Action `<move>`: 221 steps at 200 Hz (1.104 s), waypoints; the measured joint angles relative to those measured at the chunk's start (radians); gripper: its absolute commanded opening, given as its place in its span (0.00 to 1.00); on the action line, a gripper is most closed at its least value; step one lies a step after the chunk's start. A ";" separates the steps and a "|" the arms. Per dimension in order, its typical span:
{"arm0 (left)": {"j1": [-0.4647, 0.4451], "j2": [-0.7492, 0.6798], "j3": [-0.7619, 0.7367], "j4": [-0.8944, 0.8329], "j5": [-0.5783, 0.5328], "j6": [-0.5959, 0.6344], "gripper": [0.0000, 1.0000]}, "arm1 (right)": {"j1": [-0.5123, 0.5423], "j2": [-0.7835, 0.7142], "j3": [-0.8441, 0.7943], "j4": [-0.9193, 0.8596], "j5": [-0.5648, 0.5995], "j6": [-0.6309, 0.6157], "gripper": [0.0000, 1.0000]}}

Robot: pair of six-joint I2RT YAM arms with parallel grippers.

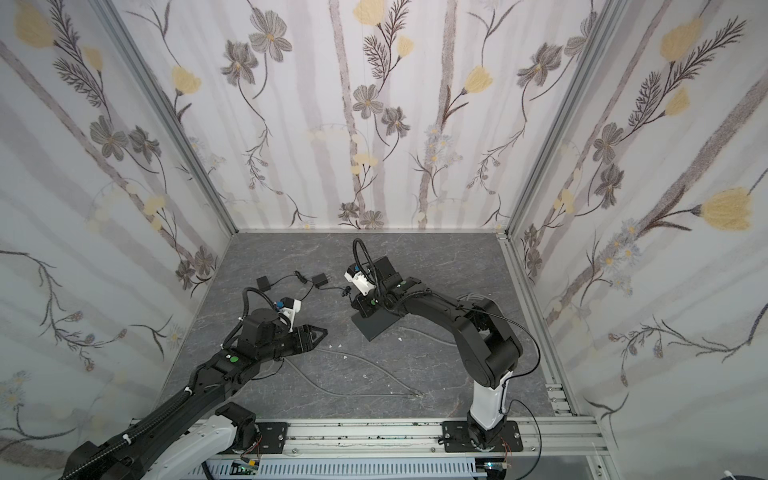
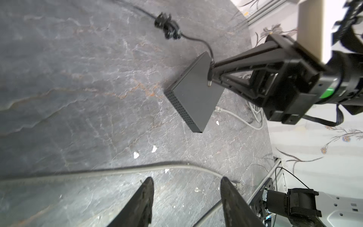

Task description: Insert the plug into the switch port

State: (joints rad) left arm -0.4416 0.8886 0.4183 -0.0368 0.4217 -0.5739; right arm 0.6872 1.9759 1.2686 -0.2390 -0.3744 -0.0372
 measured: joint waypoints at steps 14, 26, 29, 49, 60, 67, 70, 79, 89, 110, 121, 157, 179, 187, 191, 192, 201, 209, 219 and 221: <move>-0.026 0.013 -0.028 0.085 -0.023 0.076 0.56 | 0.000 -0.010 -0.002 -0.048 0.041 -0.070 0.05; -0.069 0.026 -0.039 0.130 -0.051 0.146 0.56 | 0.000 -0.018 -0.003 -0.090 0.077 -0.126 0.05; -0.083 0.034 -0.039 0.142 -0.062 0.170 0.56 | 0.000 -0.019 -0.003 -0.100 0.085 -0.138 0.05; -0.179 0.097 -0.037 0.241 -0.110 0.335 0.58 | 0.001 -0.035 -0.011 -0.165 0.132 -0.209 0.09; -0.233 0.141 -0.034 0.276 -0.111 0.440 0.58 | 0.001 -0.047 -0.018 -0.192 0.156 -0.236 0.12; -0.263 0.166 -0.027 0.283 -0.111 0.501 0.58 | 0.001 -0.051 -0.019 -0.208 0.171 -0.248 0.12; -0.271 0.174 -0.024 0.286 -0.111 0.523 0.58 | 0.001 -0.051 -0.019 -0.214 0.177 -0.253 0.13; -0.286 0.195 -0.017 0.294 -0.122 0.581 0.58 | 0.002 -0.051 -0.017 -0.228 0.196 -0.264 0.13; -0.290 0.200 -0.015 0.304 -0.151 0.624 0.57 | 0.002 -0.045 -0.011 -0.247 0.220 -0.272 0.13; -0.293 0.164 -0.023 0.314 -0.180 0.674 0.57 | 0.005 -0.018 0.006 -0.268 0.261 -0.278 0.13; -0.294 0.124 -0.032 0.313 -0.197 0.687 0.57 | 0.007 0.002 0.014 -0.279 0.277 -0.278 0.14; -0.294 -0.029 -0.061 0.275 -0.254 0.698 0.58 | 0.019 0.040 0.024 -0.294 0.303 -0.277 0.30; -0.294 -0.099 -0.088 0.256 -0.291 0.697 0.59 | 0.018 0.013 -0.002 -0.278 0.322 -0.259 0.34; -0.294 -0.108 -0.098 0.254 -0.304 0.696 0.59 | 0.018 -0.011 -0.018 -0.274 0.330 -0.254 0.35; -0.294 -0.109 -0.102 0.251 -0.313 0.695 0.59 | 0.016 -0.025 -0.026 -0.269 0.329 -0.249 0.34; -0.294 -0.109 -0.102 0.250 -0.315 0.695 0.59 | 0.016 -0.027 -0.027 -0.268 0.329 -0.248 0.34; -0.294 -0.102 -0.105 0.242 -0.324 0.692 0.59 | 0.013 -0.059 -0.048 -0.249 0.333 -0.237 0.34; -0.294 -0.089 -0.105 0.241 -0.331 0.693 0.59 | 0.011 -0.087 -0.070 -0.228 0.341 -0.224 0.33; -0.294 -0.072 -0.102 0.240 -0.335 0.693 0.59 | 0.012 -0.117 -0.101 -0.206 0.355 -0.203 0.34; -0.294 -0.069 -0.101 0.240 -0.336 0.692 0.59 | 0.012 -0.124 -0.109 -0.200 0.356 -0.196 0.33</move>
State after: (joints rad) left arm -0.7361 0.8196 0.3176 0.2031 0.0860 0.1184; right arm 0.6991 1.8515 1.1595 -0.4393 -0.0185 -0.2329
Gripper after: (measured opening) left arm 0.593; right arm 0.333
